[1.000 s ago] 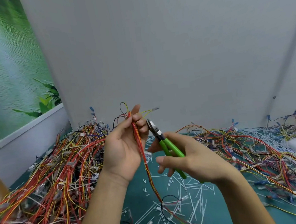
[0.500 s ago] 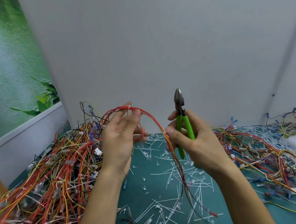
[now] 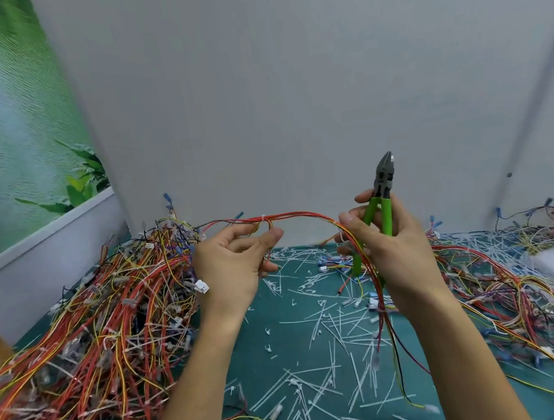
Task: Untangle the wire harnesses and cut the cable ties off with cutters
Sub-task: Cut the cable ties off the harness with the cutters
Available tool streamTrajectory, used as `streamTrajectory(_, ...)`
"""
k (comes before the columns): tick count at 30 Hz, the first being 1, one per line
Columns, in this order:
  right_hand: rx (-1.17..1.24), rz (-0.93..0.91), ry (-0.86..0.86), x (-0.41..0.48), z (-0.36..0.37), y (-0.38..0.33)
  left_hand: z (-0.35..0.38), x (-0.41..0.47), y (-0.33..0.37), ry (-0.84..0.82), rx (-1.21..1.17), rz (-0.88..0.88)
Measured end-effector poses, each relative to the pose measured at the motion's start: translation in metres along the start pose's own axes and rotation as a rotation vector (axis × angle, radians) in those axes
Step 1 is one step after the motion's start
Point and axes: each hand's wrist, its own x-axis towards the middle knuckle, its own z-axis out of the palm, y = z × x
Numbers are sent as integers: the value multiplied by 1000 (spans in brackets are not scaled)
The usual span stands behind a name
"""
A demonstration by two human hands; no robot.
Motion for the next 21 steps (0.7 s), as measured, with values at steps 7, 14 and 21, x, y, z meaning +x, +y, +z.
streamTrajectory(7, -55, -10, 38, -4, 10, 3, 4, 2, -6, -212, -8, -106)
streamTrajectory(14, -82, -16, 35, -2, 5, 3, -3, -1, 1, -1, -4, -5)
streamTrajectory(21, -98, -12, -85, -4, 8, 6, 2, -3, 9, -39, -182, 97)
